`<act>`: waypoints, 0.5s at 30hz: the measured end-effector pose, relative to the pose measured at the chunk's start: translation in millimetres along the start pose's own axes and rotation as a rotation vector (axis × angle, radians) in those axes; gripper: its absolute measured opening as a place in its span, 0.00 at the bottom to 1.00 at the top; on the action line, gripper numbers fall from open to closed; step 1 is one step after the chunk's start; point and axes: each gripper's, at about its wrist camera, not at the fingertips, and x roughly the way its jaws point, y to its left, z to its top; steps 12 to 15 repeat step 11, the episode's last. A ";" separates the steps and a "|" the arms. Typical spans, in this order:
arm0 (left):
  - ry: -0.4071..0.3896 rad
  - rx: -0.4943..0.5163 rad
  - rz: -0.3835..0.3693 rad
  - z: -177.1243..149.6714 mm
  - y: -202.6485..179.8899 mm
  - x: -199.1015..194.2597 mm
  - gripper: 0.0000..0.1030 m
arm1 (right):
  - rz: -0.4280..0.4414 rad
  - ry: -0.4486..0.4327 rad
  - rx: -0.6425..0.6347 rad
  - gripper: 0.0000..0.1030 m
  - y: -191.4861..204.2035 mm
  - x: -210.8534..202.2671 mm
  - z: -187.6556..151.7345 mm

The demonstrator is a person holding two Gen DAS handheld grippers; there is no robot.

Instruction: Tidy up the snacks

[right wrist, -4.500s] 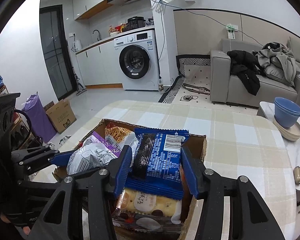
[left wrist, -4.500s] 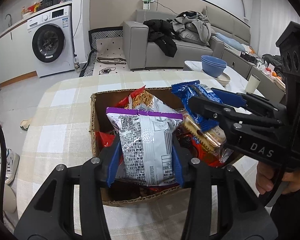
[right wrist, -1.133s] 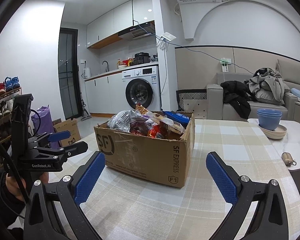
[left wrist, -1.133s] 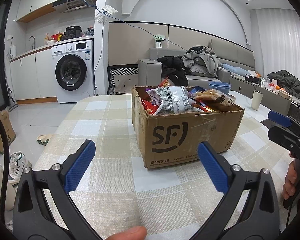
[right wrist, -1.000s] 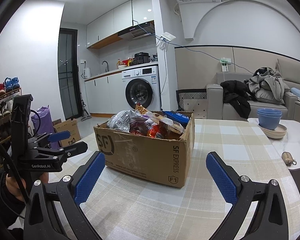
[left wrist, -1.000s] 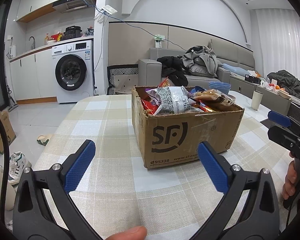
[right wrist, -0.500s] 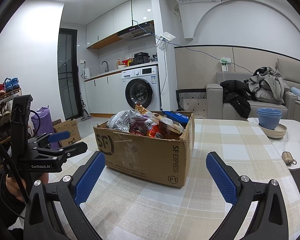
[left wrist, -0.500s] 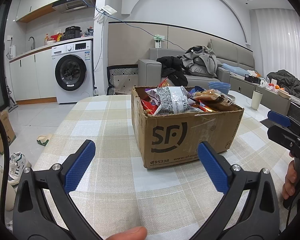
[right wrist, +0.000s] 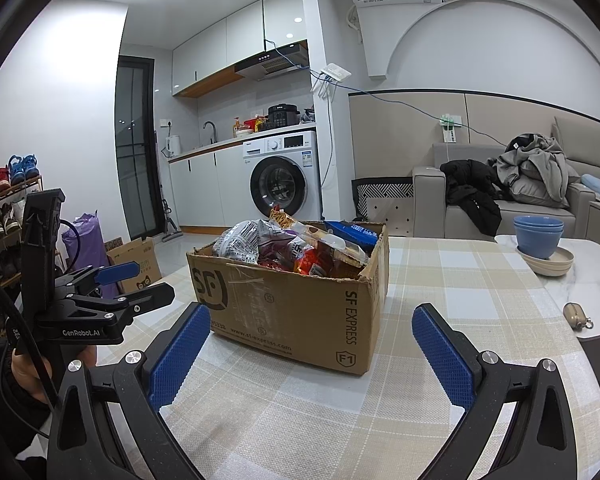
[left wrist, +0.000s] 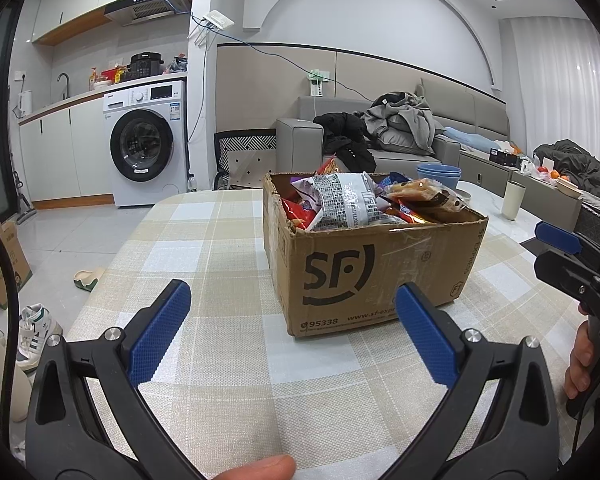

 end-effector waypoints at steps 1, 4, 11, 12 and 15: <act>0.000 0.000 0.000 0.0 0.0 0.0 0.99 | 0.000 -0.001 0.000 1.00 0.0 -0.1 0.0; 0.000 0.001 0.000 -0.2 0.0 0.0 0.99 | 0.000 0.000 0.000 1.00 0.0 0.1 0.1; 0.001 -0.001 0.000 -0.5 -0.2 0.9 0.99 | -0.001 -0.001 0.000 1.00 0.0 0.0 0.2; 0.001 -0.001 0.000 -0.5 -0.2 0.9 0.99 | -0.001 -0.001 0.000 1.00 0.0 0.0 0.2; 0.001 -0.001 0.000 -0.5 -0.2 0.9 0.99 | -0.001 -0.001 0.000 1.00 0.0 0.0 0.2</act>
